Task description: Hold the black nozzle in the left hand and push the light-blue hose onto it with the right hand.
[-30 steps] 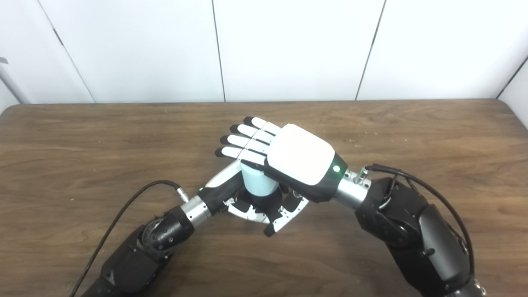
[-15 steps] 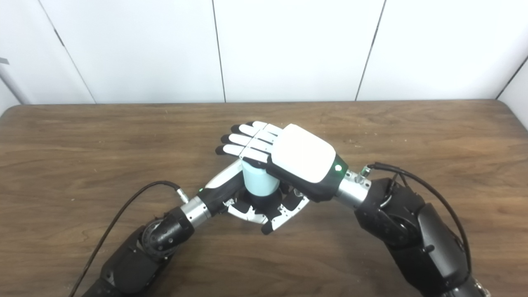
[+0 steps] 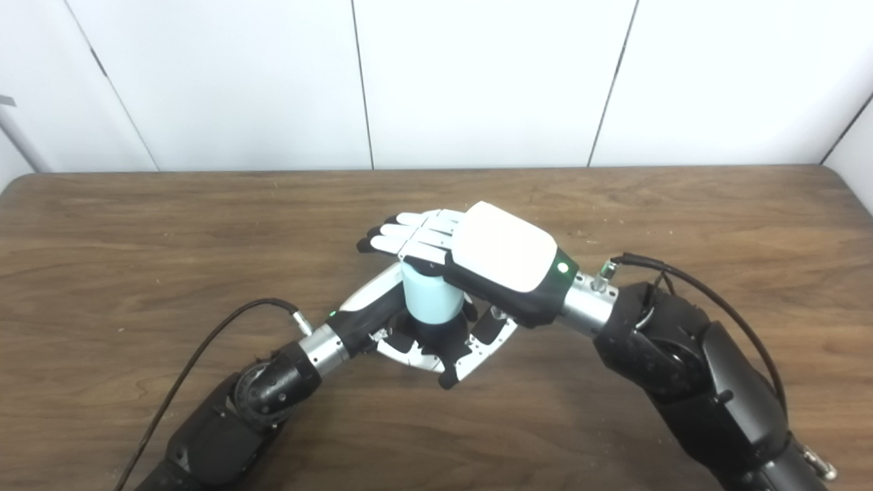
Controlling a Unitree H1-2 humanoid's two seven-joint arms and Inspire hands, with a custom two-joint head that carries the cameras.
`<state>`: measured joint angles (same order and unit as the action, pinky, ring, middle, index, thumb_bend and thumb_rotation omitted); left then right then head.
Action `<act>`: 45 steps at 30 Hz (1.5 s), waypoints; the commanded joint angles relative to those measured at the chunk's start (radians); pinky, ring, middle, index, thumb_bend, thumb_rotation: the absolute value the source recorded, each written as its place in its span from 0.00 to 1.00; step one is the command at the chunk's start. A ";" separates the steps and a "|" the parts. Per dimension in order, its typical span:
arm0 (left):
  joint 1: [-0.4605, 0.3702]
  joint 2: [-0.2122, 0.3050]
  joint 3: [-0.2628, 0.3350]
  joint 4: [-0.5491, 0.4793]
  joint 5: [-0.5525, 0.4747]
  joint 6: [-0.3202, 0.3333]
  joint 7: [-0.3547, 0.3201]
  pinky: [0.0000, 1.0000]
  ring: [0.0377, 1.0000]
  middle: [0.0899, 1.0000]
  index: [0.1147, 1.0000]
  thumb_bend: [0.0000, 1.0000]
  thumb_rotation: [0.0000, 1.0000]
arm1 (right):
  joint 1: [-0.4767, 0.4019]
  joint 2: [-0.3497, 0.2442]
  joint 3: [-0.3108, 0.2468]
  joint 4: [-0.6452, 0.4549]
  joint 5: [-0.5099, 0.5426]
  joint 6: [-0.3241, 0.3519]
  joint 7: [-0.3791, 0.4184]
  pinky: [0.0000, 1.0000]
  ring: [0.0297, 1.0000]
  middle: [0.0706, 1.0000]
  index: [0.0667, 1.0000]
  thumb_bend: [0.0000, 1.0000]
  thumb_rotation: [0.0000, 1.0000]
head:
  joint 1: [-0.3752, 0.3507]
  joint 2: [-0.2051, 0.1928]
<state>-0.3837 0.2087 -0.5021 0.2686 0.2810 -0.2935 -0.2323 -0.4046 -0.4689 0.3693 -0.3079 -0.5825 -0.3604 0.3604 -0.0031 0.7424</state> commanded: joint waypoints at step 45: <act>0.064 0.051 -0.032 0.073 0.056 0.083 -0.086 0.66 0.70 0.59 0.42 0.51 0.07 | 0.073 -0.041 0.068 -0.004 -0.036 0.018 0.048 0.83 0.88 0.88 0.92 0.78 0.34 | -0.002 0.008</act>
<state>-0.3827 0.2099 -0.5022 0.2668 0.2800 -0.2946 -0.2332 -0.3760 -0.4943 0.3899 -0.3390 -0.6208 -0.3428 0.3112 -0.0046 0.7501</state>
